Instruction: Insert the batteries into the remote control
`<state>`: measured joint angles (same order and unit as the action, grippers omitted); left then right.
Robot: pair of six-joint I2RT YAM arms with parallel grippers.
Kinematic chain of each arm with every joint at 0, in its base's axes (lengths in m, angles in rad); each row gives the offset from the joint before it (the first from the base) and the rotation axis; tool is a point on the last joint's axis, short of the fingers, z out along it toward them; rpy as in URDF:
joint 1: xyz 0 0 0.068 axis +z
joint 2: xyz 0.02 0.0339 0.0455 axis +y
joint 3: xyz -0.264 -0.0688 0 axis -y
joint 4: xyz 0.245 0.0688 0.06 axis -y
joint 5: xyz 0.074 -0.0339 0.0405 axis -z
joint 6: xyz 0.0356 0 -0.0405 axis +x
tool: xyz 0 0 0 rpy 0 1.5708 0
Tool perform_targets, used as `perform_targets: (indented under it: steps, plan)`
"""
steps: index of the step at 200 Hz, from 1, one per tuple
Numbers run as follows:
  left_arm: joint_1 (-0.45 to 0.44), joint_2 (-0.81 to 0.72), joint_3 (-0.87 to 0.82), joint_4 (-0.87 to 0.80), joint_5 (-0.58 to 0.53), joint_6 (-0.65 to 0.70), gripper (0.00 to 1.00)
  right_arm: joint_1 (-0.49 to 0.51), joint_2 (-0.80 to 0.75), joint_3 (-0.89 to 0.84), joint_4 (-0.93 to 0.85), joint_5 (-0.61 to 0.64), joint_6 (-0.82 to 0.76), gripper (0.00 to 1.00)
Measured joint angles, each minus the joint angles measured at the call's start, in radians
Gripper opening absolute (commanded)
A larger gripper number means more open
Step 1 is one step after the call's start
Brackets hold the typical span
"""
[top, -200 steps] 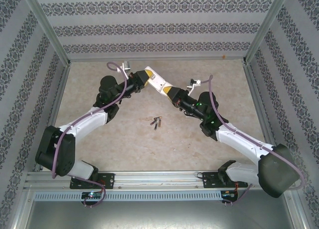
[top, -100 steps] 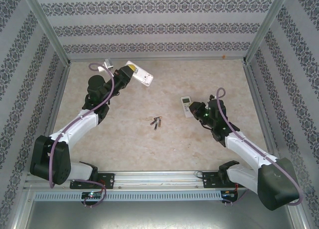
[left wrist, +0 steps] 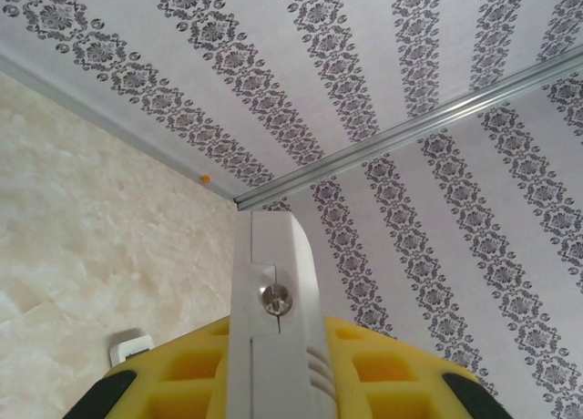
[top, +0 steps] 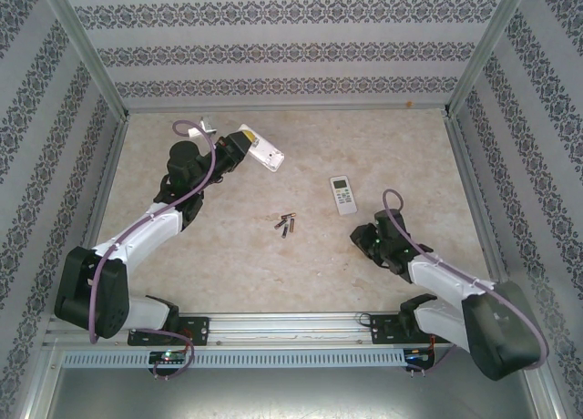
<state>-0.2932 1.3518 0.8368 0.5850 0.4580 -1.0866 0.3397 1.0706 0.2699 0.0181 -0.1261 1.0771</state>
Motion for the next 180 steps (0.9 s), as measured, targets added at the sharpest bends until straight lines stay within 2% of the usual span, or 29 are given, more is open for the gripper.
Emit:
perform_targets:
  steps: [11,41,55,68,98,107,135,159,180]
  plan:
    - [-0.002,0.0,-0.002,-0.005,-0.001,0.003,0.0,0.006,-0.07,-0.016,-0.06,0.032,0.038,0.58]
    - [-0.002,0.0,-0.003,-0.042,-0.018,0.011,0.0,0.023,-0.336,0.009,-0.249,0.163,0.118,0.72]
    - [-0.002,0.0,-0.003,-0.057,-0.019,0.015,0.0,0.061,-0.426,0.058,-0.264,0.222,0.065,0.78]
    - [-0.003,0.0,-0.003,-0.063,-0.018,0.021,0.0,0.116,-0.451,0.127,-0.214,0.253,-0.066,0.81]
    - [-0.026,0.0,-0.003,-0.065,-0.004,0.034,0.0,0.239,-0.312,0.362,-0.091,0.203,-0.528,0.85]
    - [-0.035,0.0,-0.003,-0.065,0.004,0.036,0.0,0.274,-0.231,0.454,-0.069,0.159,-0.679,0.86]
    - [-0.064,0.0,-0.003,-0.066,0.024,0.048,0.0,0.338,-0.014,0.639,-0.039,0.026,-1.02,0.92]
    - [-0.087,0.0,-0.003,-0.066,0.038,0.059,0.0,0.364,0.149,0.747,-0.034,-0.036,-1.18,0.93]
    - [-0.104,0.0,-0.003,-0.066,0.043,0.059,0.0,0.365,0.285,0.846,-0.048,-0.064,-1.252,0.78]
